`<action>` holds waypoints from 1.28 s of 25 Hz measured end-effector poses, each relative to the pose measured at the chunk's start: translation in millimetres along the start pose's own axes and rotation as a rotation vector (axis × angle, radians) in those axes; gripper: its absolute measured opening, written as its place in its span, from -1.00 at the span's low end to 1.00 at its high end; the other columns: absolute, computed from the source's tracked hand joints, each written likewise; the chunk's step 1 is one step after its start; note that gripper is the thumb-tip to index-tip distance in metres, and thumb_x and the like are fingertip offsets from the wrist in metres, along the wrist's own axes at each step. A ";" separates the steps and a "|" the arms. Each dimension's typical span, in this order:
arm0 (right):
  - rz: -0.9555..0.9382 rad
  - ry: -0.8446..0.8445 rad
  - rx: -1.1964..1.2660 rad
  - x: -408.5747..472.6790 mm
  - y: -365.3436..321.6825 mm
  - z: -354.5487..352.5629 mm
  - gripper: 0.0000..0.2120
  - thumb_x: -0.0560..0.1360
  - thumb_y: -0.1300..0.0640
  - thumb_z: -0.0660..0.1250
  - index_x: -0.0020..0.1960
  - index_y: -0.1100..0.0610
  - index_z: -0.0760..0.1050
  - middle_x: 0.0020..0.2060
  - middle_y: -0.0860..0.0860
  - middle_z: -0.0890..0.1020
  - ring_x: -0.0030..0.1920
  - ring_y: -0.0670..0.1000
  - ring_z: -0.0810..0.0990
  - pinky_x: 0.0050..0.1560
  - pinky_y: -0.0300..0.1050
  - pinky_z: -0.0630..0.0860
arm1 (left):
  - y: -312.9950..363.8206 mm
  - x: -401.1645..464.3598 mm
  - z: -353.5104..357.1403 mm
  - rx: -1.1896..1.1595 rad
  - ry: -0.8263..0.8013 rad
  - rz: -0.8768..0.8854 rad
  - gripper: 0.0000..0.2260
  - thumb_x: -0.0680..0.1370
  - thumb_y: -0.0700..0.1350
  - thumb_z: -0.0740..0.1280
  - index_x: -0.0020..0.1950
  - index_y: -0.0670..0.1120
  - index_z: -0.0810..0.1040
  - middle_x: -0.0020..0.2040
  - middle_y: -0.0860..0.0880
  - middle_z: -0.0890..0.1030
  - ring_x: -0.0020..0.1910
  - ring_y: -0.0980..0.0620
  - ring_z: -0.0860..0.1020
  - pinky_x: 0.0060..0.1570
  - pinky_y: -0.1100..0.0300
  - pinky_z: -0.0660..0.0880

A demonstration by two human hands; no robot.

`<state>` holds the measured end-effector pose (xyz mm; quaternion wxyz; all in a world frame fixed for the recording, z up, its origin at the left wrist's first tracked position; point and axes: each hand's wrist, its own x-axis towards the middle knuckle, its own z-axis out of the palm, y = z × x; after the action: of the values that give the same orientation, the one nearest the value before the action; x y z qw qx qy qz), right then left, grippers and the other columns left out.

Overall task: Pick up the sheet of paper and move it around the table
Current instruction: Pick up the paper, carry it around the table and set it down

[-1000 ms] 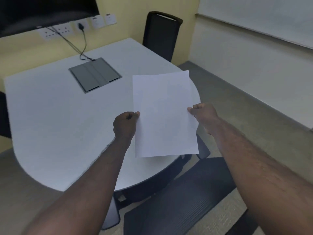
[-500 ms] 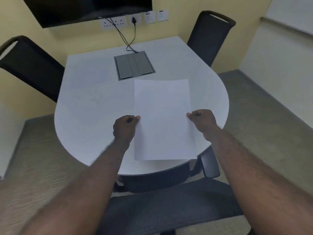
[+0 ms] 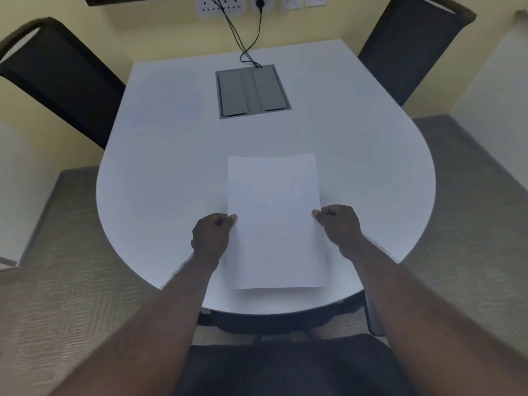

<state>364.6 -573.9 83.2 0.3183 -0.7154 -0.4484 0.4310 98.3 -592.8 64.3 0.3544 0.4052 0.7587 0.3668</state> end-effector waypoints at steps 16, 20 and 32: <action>0.085 0.010 -0.326 107.4 53.3 78.6 -0.83 0.46 -0.05 0.39 -0.15 0.04 0.56 -0.14 -0.02 0.65 -0.03 0.09 0.59 0.09 -0.03 0.50 | -64.5 84.1 52.3 0.219 0.073 -0.117 -0.73 0.46 0.11 0.41 -0.27 -0.07 0.57 -0.37 0.11 0.53 -0.20 -0.06 0.54 -0.06 0.06 0.45; 0.067 0.075 -0.407 108.1 53.0 85.7 -0.84 0.46 -0.05 0.41 -0.17 0.01 0.50 -0.12 -0.06 0.64 0.01 0.08 0.59 0.13 -0.01 0.49 | -66.3 87.4 57.6 0.247 0.113 -0.134 -0.82 0.45 0.06 0.44 -0.16 -0.04 0.57 -0.30 0.13 0.57 -0.11 -0.04 0.59 0.06 0.02 0.52; 0.069 0.084 -0.367 112.9 60.1 86.5 -0.82 0.45 -0.04 0.42 -0.14 0.01 0.47 -0.22 -0.14 0.53 -0.10 0.01 0.49 0.11 -0.01 0.43 | -72.0 89.7 60.7 0.266 0.122 -0.122 -0.77 0.43 0.07 0.46 -0.20 0.04 0.43 -0.27 0.17 0.51 -0.14 0.00 0.53 0.02 0.06 0.37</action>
<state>334.1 -488.3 -41.6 0.1858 -0.7940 -0.4809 0.3222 85.7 -526.9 -47.1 0.2727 0.3788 0.8438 0.2649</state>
